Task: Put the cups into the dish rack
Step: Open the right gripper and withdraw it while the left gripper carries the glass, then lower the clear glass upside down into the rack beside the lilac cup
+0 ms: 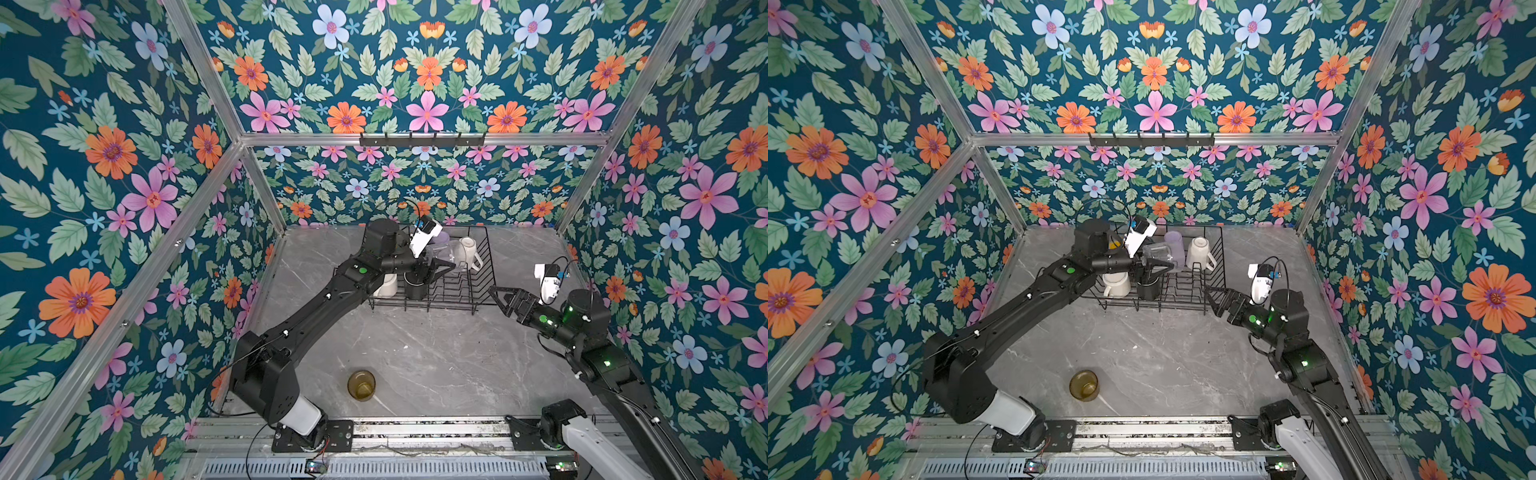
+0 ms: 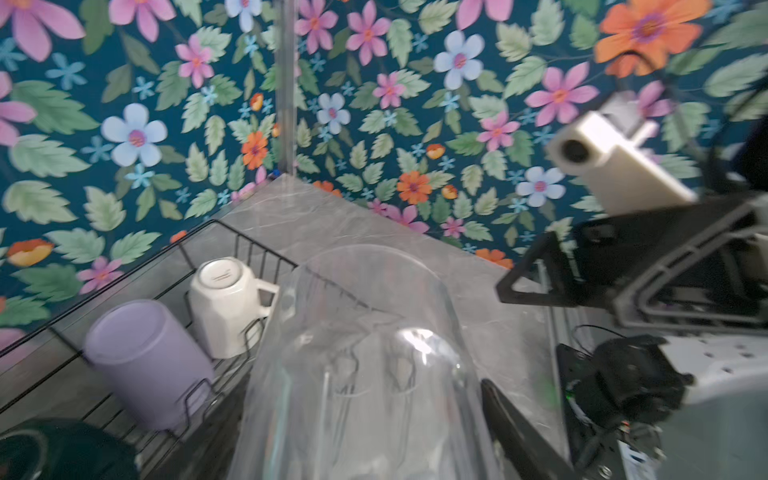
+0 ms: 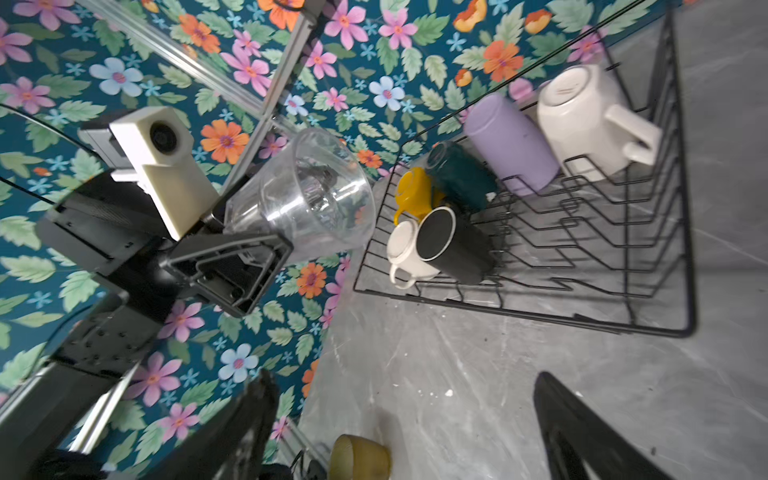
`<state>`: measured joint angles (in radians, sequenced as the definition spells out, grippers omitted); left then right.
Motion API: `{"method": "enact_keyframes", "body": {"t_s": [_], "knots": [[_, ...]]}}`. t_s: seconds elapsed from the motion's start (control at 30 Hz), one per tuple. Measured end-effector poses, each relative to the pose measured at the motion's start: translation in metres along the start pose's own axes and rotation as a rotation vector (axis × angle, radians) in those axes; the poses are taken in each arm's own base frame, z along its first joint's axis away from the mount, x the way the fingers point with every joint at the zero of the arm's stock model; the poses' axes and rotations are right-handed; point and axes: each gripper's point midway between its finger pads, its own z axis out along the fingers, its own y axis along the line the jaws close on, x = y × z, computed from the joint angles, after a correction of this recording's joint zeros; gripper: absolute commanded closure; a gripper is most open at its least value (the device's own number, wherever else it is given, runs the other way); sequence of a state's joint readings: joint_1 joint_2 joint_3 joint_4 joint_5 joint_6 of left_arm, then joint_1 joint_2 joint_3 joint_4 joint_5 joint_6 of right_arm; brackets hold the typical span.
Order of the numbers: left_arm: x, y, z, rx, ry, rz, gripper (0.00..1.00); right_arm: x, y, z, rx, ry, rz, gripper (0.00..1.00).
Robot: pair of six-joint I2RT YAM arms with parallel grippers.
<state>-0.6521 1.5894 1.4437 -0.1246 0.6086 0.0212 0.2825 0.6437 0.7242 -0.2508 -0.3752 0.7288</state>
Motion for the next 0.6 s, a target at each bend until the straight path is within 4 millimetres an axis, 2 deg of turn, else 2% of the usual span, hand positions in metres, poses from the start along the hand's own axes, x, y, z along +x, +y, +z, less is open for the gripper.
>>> {"method": "enact_keyframes", "body": {"t_s": [0.17, 0.3, 0.5, 0.6], "knots": [[0.022, 0.022, 0.025, -0.155, 0.165, -0.017, 1.0, 0.0, -0.014, -0.005, 0.066, -0.031, -0.007, 0.01], [0.038, 0.037, 0.04, -0.261, 0.281, 0.001, 1.0, 0.0, -0.018, -0.006, 0.081, -0.037, -0.014, 0.01], [0.06, 0.06, 0.055, -0.402, 0.417, 0.034, 1.0, 0.002, -0.021, -0.006, 0.087, -0.038, -0.014, 0.01], [0.071, 0.066, 0.06, -0.441, 0.464, 0.044, 1.0, 0.005, -0.023, -0.005, 0.091, -0.034, -0.011, 0.01]]}}
